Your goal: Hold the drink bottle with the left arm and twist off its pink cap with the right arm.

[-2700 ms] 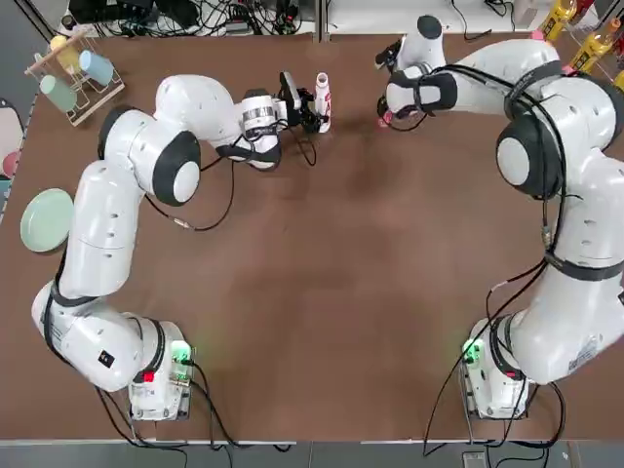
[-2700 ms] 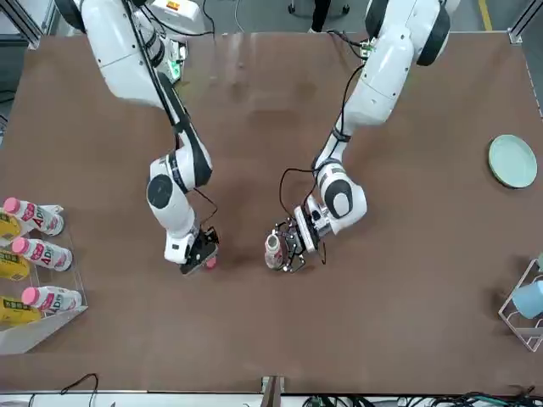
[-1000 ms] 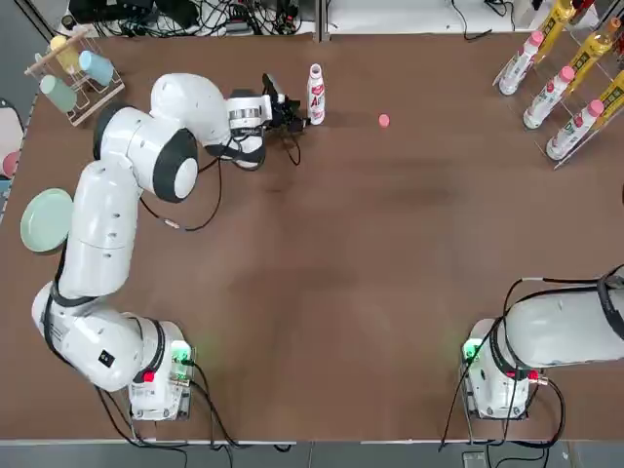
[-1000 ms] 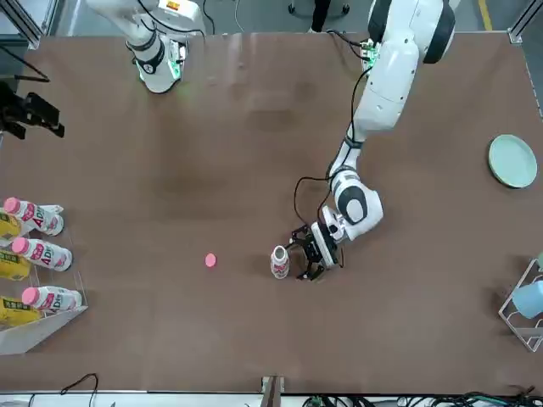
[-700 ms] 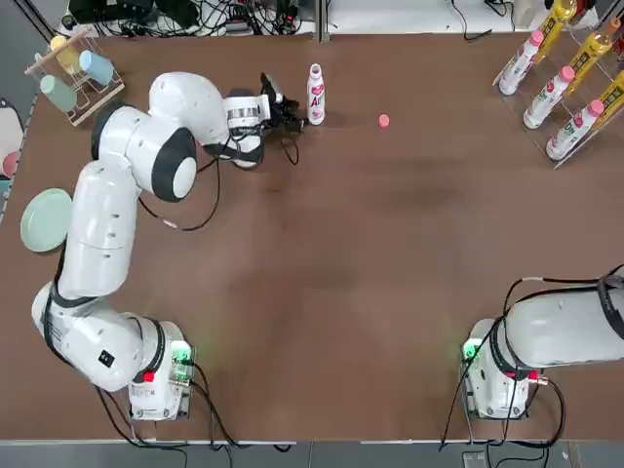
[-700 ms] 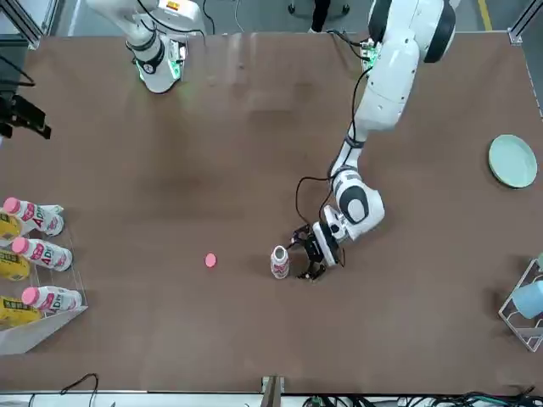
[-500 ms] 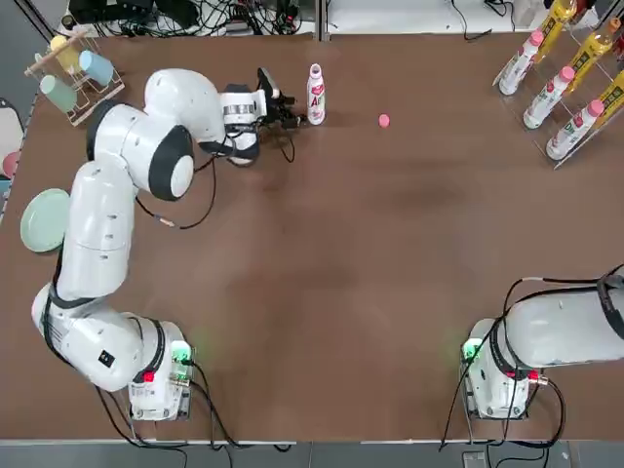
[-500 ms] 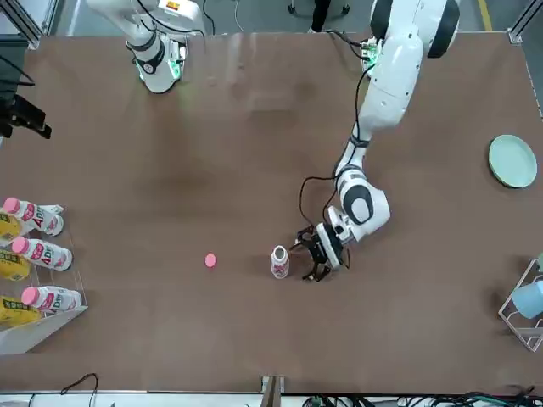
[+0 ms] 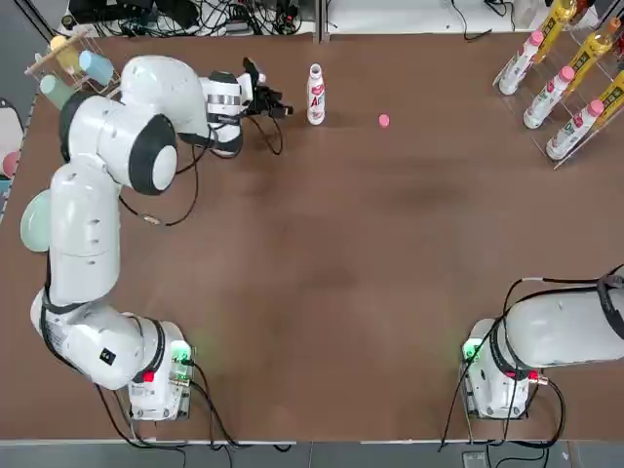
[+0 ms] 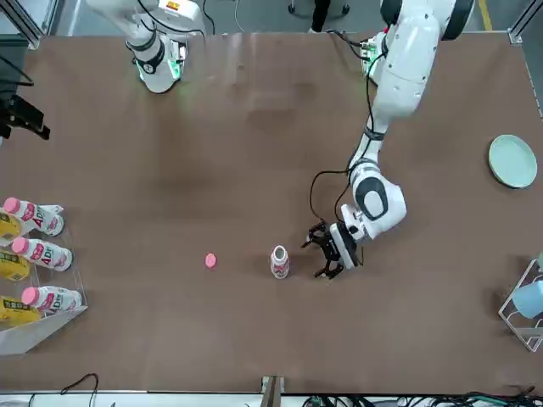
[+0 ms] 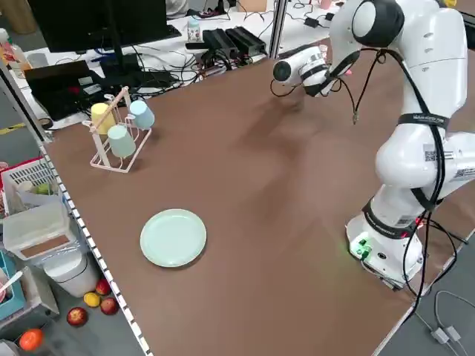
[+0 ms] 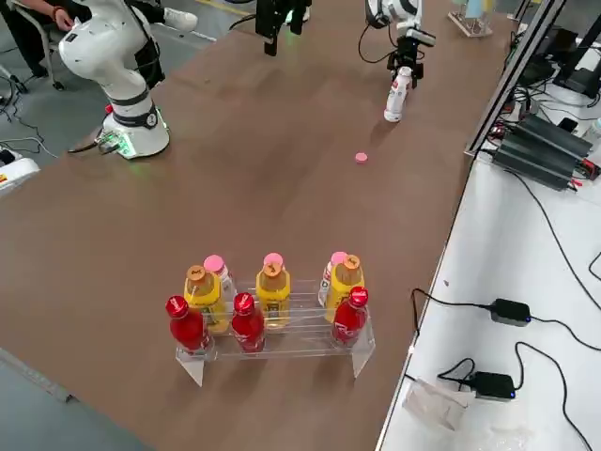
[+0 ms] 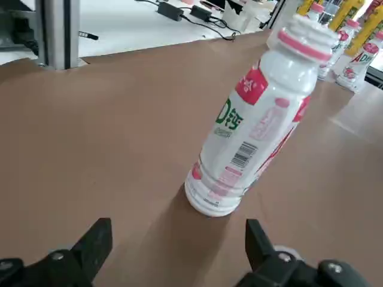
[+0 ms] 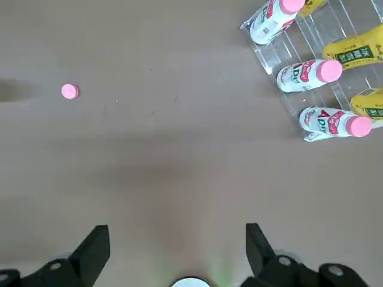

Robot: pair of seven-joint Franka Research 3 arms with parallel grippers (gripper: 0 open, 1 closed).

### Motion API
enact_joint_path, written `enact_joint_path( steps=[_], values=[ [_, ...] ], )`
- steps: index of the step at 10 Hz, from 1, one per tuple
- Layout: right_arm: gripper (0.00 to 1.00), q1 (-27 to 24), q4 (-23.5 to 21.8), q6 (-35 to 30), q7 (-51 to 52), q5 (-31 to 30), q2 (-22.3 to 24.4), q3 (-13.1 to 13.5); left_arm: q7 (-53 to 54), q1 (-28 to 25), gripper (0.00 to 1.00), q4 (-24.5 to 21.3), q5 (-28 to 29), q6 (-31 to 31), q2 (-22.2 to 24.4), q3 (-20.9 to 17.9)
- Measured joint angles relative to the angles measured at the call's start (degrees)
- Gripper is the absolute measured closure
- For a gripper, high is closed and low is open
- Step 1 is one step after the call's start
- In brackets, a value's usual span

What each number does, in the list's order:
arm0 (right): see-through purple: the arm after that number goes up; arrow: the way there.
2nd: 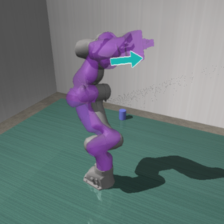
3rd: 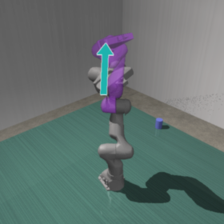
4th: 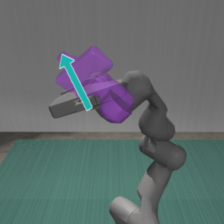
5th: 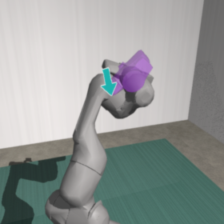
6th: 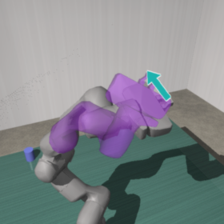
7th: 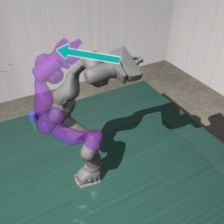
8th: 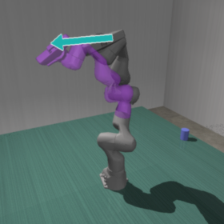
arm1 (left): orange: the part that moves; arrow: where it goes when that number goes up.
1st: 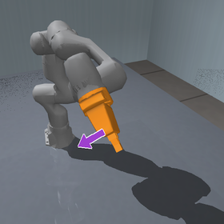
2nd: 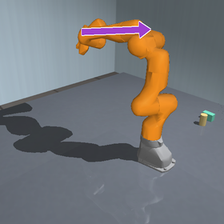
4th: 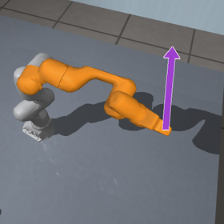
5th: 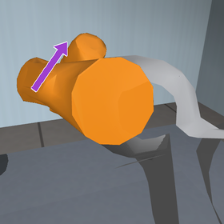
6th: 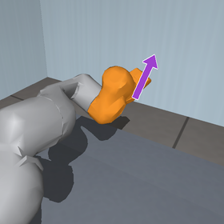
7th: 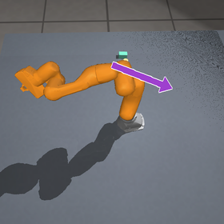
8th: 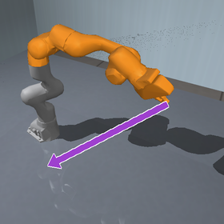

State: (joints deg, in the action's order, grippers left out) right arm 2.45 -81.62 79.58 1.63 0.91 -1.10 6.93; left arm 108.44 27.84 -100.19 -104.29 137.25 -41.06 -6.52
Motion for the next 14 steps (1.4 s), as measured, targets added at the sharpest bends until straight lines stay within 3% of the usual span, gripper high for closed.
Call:
enact_joint_path(
  steps=[2,4,7,9,11,14],
  values=[
    [0.0,0.04,0.04,1.18,0.0,0.01,0.0,0.03,-13.34,-0.43,0.01,-4.14,8.39,0.02,5.44,-2.15],
    [0.0,0.09,0.04,1.23,0.0,0.0,0.0,-0.02,-33.14,-0.61,0.01,-6.11,21.96,0.01,10.13,-4.66],
    [0.0,0.2,0.05,1.82,0.0,0.02,0.0,-0.11,-69.65,-0.64,0.01,-5.39,48.86,-0.24,15.38,-7.04],
    [0.0,0.21,0.05,2.09,0.0,0.02,0.0,-0.12,-94.24,-0.57,0.01,-0.9,68.35,-7.66,18.69,-9.57],
    [0.0,0.19,0.06,2.25,0.0,0.02,0.0,-0.11,-108.43,-0.48,0.01,2.58,77.04,-14.08,21.65,-11.77],
    [0.0,0.16,0.07,2.45,-0.01,0.02,0.0,-0.07,-118.03,0.59,0.0,2.62,83.02,-15.11,22.62,-14.92]
  ],
)
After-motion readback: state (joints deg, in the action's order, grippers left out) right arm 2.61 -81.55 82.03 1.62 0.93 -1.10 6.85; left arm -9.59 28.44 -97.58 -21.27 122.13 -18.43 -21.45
